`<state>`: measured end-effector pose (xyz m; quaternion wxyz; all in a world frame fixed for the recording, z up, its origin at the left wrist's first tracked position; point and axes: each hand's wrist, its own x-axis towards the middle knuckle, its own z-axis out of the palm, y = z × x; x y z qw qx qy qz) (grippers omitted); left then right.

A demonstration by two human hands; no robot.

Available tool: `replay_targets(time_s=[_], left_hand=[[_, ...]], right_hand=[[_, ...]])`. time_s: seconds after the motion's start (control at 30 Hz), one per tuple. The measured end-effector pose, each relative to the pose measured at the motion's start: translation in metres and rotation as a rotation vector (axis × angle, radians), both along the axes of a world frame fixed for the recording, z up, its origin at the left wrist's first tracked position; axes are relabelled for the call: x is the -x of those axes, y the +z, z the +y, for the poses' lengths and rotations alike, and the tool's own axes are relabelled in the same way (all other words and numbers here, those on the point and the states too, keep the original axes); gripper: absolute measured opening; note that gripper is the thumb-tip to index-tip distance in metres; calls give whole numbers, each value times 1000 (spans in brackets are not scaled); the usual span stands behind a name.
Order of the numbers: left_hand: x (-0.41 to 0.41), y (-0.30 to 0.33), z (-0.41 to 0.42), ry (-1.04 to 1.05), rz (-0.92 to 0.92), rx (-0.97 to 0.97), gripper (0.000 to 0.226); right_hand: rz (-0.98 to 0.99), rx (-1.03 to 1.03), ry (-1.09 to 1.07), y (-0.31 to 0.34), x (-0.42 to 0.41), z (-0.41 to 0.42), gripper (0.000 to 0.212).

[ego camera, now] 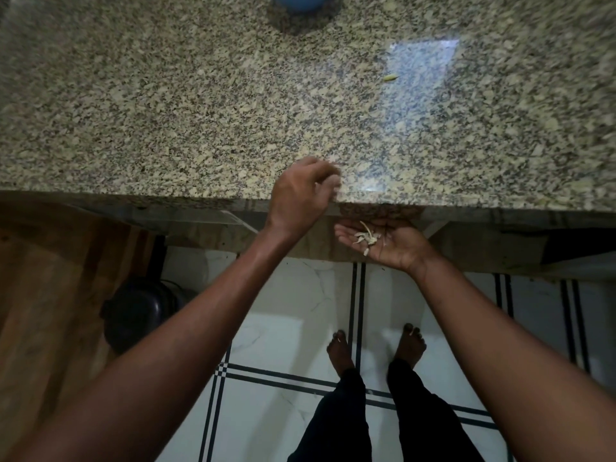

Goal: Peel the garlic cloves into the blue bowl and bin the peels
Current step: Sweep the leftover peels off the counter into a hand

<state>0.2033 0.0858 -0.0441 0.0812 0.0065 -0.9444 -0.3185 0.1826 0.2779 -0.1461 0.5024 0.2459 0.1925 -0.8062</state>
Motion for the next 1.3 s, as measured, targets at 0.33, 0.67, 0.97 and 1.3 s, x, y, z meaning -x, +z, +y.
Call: replay_targets(time_s=[0.33, 0.67, 0.97, 1.3], left_hand=[[-54, -32, 38, -372, -82, 281, 69], [-87, 36, -9, 107, 170, -201, 40], [-155, 97, -62, 454, 312, -359, 32], [-249, 133, -140, 963, 460, -802, 37]], right_hand=[[30, -87, -147, 1, -7, -10, 42], [23, -40, 10, 32, -34, -42, 50], [53, 82, 96, 132, -55, -125, 48], [70, 20, 421, 207, -113, -250, 52]])
